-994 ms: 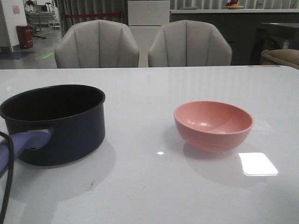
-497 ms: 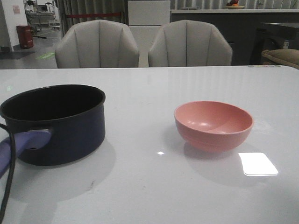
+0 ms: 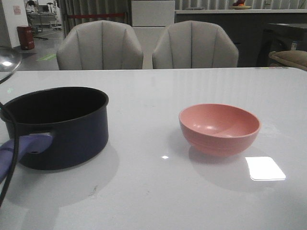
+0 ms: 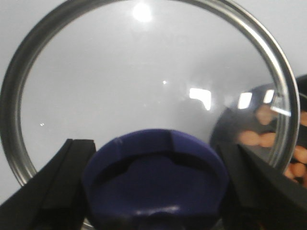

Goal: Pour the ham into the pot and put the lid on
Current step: 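Lower the glass lid onto the navy pot with the left gripper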

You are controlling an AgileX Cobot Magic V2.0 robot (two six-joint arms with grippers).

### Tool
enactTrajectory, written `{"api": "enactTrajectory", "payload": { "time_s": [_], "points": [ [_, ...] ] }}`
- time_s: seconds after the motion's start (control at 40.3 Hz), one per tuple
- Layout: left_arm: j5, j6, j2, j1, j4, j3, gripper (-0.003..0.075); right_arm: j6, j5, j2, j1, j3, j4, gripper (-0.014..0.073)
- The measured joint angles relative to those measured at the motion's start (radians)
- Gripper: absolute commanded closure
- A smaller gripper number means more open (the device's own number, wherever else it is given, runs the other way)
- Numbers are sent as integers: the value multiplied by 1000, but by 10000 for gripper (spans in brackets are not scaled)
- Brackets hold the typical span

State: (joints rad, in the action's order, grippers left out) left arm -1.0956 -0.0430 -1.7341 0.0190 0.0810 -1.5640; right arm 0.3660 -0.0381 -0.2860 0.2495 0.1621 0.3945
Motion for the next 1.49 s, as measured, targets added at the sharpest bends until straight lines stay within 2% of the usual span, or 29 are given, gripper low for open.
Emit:
{"api": "enactTrajectory", "payload": {
  "time_s": [0.248, 0.373, 0.969, 1.068, 1.242, 1.316, 1.49],
  "points": [
    [-61, -2, -14, 248, 0, -38, 426, 0, 2, 0, 0, 0, 0, 445],
    [-67, -2, -52, 308, -1, -40, 425, 0, 2, 0, 0, 0, 0, 445],
    [-93, -2, -121, 326, -13, -42, 413, 0, 2, 0, 0, 0, 0, 445],
    [-91, -2, -126, 326, -16, -44, 337, 0, 2, 0, 0, 0, 0, 445],
    [-82, -2, -144, 326, -19, -50, 124, 0, 2, 0, 0, 0, 0, 445],
    [-76, -2, -151, 326, -20, -57, 91, 0, 2, 0, 0, 0, 0, 445],
    [-69, -2, -154, 326, -23, -96, 94, 0, 2, 0, 0, 0, 0, 445]
  ]
}}
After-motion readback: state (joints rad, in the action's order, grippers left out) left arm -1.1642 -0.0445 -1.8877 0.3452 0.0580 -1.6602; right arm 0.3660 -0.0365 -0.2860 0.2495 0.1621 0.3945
